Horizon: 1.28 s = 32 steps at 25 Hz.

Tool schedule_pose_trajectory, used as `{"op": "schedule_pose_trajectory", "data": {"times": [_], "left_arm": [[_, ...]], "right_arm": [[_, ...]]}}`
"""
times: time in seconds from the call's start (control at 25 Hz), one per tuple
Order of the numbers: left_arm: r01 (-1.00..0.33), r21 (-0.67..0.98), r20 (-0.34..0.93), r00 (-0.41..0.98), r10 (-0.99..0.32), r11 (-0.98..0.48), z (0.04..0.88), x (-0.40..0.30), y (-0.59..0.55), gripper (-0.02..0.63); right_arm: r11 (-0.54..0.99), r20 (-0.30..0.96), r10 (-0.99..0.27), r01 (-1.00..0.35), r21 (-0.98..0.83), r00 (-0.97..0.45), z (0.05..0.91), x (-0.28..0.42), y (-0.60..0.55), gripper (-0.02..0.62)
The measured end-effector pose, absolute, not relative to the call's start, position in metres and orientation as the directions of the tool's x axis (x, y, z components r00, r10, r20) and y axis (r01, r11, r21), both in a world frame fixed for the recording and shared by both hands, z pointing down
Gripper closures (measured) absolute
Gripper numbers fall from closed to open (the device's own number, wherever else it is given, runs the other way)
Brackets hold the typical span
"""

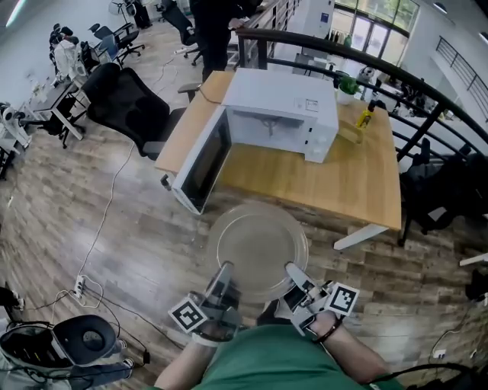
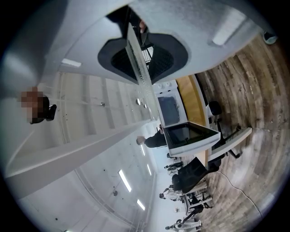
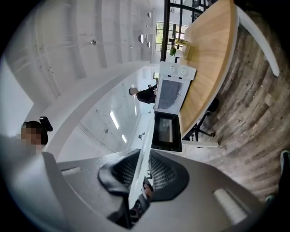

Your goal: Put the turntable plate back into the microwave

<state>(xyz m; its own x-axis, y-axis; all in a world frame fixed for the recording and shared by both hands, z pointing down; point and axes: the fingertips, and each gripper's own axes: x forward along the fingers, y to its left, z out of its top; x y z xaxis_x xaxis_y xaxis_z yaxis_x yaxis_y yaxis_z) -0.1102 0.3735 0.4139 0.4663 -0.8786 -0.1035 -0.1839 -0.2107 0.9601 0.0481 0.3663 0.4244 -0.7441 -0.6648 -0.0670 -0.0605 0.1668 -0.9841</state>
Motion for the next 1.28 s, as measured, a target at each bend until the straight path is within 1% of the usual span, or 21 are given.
{"op": "schedule_pose_trajectory", "data": {"times": [0.44, 0.76, 1.08, 1.28], "left_arm": [[-0.206, 0.955, -0.11, 0.428, -0.897, -0.215, 0.408, -0.076, 0.316, 0.541], [-0.211, 0.958, -0.091, 0.422, -0.902, -0.195, 0.413, -0.074, 0.284, 0.54], [-0.187, 0.961, -0.089, 0.483, -0.871, -0.202, 0.43, -0.077, 0.208, 0.54], [-0.205, 0.952, -0.082, 0.545, -0.835, -0.227, 0.43, -0.08, 0.144, 0.54]], "right_arm": [[0.185, -0.078, -0.622, -0.049, -0.981, -0.779, 0.423, 0.081, 0.303, 0.531], [0.171, -0.083, -0.62, -0.032, -0.985, -0.78, 0.427, 0.083, 0.27, 0.531], [0.16, -0.066, -0.659, -0.054, -0.986, -0.75, 0.442, 0.08, 0.203, 0.531], [0.132, -0.035, -0.699, -0.081, -0.988, -0.714, 0.445, 0.078, 0.151, 0.531]]}}
